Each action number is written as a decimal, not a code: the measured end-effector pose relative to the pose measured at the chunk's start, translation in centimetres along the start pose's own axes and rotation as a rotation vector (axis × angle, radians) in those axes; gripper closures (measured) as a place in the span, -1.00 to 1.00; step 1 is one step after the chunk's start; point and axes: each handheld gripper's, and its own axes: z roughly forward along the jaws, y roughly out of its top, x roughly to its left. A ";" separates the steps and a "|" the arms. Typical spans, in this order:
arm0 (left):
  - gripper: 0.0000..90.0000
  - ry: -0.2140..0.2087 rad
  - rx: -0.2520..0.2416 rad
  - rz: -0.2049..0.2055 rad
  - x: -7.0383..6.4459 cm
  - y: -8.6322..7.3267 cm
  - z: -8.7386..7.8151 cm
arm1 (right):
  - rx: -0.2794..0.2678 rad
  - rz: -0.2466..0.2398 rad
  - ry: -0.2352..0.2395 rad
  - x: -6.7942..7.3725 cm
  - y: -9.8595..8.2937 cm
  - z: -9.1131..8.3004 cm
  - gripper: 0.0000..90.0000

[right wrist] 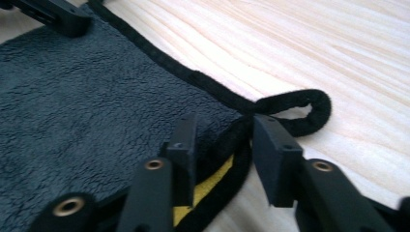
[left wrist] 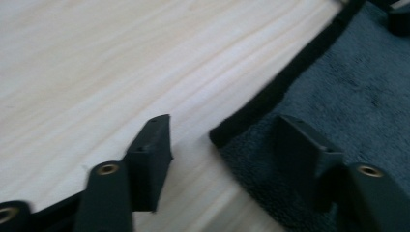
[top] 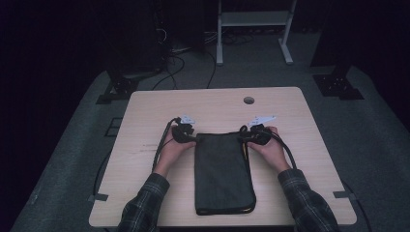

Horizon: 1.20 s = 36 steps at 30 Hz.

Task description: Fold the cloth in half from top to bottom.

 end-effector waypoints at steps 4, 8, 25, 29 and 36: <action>0.13 -0.025 -0.004 0.016 -0.1 0.1 0.0 | 0.006 -0.003 0.010 0.0 0.0 -0.1 0.47; 0.52 -0.070 0.007 0.012 -0.2 0.2 0.0 | 0.019 0.015 0.037 0.0 0.1 -0.1 0.70; 0.83 -0.048 -0.102 -0.014 0.3 3.9 -2.7 | -0.059 0.090 0.027 -1.2 3.0 -1.7 0.83; 0.82 -0.035 -0.150 0.003 0.4 5.0 -3.9 | -0.107 0.085 0.029 -1.5 4.5 -2.8 0.83; 0.82 -0.085 -0.195 0.044 -0.5 4.3 -6.2 | -0.171 0.045 0.078 -0.5 4.6 -5.0 0.83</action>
